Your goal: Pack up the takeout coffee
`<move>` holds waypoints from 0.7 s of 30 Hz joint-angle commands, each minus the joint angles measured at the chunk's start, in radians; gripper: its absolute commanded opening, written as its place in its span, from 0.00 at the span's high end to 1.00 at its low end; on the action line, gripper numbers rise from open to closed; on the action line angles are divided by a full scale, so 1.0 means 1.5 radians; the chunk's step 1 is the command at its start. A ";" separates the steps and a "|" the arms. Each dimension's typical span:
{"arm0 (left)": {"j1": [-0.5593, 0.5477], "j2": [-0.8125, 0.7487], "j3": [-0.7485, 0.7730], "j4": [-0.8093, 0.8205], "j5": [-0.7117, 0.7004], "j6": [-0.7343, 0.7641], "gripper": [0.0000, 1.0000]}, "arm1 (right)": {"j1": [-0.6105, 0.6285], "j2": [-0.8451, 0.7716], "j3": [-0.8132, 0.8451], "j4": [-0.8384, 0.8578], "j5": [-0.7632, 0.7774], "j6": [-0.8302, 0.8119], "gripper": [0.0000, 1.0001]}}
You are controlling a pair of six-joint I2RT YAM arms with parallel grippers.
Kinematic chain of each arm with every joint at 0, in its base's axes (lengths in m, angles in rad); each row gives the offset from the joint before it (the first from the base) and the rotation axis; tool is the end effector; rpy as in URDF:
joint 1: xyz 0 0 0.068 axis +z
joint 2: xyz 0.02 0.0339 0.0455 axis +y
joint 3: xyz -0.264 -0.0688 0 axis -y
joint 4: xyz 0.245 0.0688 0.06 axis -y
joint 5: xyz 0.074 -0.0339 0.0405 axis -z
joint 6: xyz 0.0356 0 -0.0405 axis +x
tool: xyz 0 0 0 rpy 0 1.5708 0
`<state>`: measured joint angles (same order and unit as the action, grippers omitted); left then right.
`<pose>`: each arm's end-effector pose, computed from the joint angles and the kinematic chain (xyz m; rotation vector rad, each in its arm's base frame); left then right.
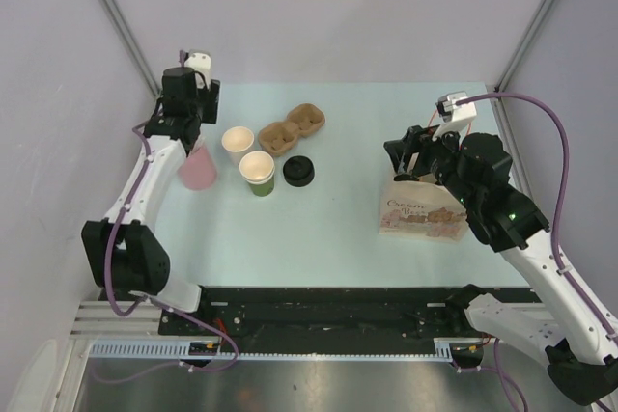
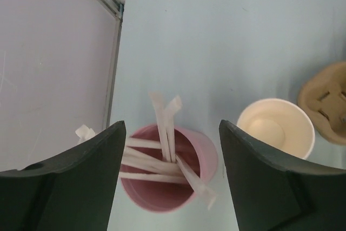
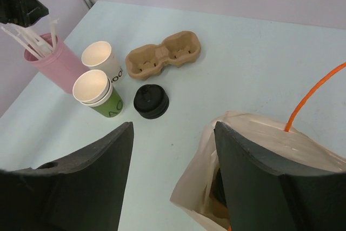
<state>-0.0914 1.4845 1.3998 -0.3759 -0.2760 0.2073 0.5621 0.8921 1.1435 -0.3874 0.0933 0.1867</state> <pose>0.3429 -0.0217 0.3675 0.1287 2.0265 0.3532 0.1584 0.0958 0.4232 -0.2533 1.7107 0.4763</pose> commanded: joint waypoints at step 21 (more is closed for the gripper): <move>0.084 0.149 0.018 0.161 0.000 -0.035 0.50 | 0.012 -0.010 0.029 -0.023 0.019 -0.026 0.35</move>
<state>0.0044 1.6890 1.3895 -0.1764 -0.2996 0.1833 0.5732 0.8909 1.1442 -0.4202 0.1154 0.1604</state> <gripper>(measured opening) 0.526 0.653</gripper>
